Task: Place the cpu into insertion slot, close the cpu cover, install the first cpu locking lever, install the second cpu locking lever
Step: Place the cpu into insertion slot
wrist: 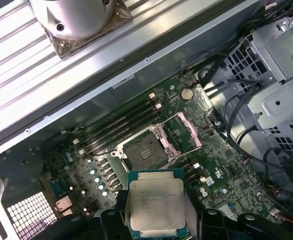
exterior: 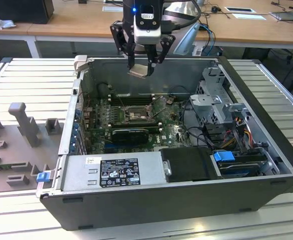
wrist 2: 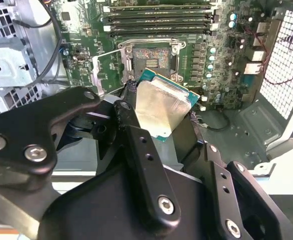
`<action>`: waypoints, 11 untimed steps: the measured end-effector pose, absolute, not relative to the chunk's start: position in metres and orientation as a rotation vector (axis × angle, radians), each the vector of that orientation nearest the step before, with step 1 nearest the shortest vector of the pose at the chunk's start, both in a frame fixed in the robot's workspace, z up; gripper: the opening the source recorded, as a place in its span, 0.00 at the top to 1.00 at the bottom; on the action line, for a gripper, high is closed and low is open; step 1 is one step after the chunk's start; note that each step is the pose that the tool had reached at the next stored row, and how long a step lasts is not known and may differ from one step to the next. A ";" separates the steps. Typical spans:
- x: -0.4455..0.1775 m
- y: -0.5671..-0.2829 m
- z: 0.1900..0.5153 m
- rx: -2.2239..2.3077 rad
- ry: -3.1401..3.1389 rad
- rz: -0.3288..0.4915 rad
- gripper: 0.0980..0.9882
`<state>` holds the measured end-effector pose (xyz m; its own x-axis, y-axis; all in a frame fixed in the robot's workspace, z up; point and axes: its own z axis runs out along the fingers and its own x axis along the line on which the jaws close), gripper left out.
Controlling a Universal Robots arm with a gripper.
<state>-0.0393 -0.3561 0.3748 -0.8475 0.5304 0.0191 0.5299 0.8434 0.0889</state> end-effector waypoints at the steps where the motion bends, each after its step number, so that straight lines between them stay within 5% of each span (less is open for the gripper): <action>1: -0.040 -0.356 0.375 0.883 3.005 0.142 0.51; 11: -0.040 -0.356 0.371 0.947 2.982 0.133 0.51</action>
<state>-0.0401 -0.3561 0.3710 -0.8171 0.5763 0.0157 0.5754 0.8135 0.0842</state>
